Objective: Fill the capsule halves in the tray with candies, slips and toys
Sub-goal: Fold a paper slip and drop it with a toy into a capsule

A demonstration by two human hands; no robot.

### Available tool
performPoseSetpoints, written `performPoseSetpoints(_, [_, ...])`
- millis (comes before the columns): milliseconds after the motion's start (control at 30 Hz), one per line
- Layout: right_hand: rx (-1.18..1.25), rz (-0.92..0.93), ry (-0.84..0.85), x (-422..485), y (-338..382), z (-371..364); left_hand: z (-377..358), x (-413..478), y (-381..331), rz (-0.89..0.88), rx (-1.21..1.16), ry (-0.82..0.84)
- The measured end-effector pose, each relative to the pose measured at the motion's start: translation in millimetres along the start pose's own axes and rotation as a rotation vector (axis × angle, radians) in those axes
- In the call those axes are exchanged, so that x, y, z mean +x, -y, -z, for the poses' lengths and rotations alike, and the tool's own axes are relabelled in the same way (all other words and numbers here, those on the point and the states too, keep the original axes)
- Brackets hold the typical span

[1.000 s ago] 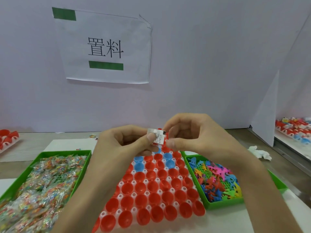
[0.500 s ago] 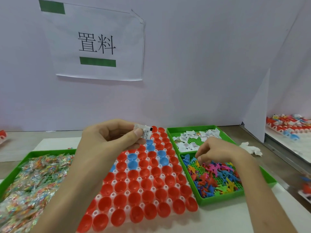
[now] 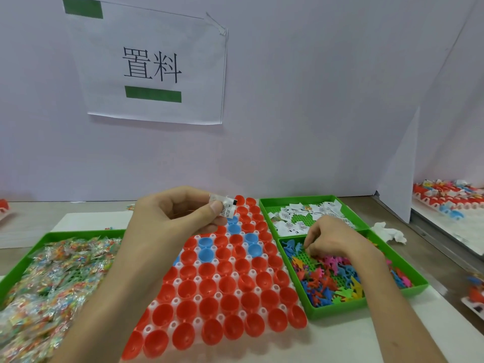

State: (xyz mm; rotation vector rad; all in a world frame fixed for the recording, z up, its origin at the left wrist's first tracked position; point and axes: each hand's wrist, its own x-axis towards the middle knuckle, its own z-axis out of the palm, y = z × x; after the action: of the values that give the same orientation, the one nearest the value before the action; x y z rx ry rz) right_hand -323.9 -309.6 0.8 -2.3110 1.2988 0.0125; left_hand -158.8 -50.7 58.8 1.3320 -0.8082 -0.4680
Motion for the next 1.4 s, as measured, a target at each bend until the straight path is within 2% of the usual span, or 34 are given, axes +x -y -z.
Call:
performPoseSetpoints(167, [-0.03,0.029,0.004,-6.8,-0.6,9.9,-0.5,0.0,2.4,-0.001,0.019,0.008])
performPoseSetpoints(300, [0.041,0.216,0.029,-20.6,10.8,22.3,-1.8,0.3,5.4,0.02,-0.011,0.02])
performPoseSetpoints(467, [0.185,0.415,-0.093,-40.5,40.4,27.9,-5.0,-1.3,6.9,0.033,0.002,0.038])
performPoseSetpoints(800, [0.703,0.754,-0.055,-86.1,96.7,24.4,-9.8,-3.6,3.7,0.012,-0.099,-0.012])
performPoseSetpoints(933, [0.905,0.772,-0.09,-91.3,107.4,18.3,-11.1,-5.1,1.9,0.008,-0.196,-0.043])
performPoseSetpoints(1067, [0.991,0.742,-0.122,-93.7,111.5,13.9,-11.4,-5.4,0.1,0.018,-0.275,-0.104])
performPoseSetpoints(1300, [0.949,0.719,-0.087,-104.9,117.8,12.4,-12.1,-7.4,-1.7,0.017,-0.301,-0.193])
performPoseSetpoints(1400, [0.901,0.718,-0.12,-109.6,120.2,13.6,-13.4,-7.8,-1.8,0.01,-0.301,-0.21])
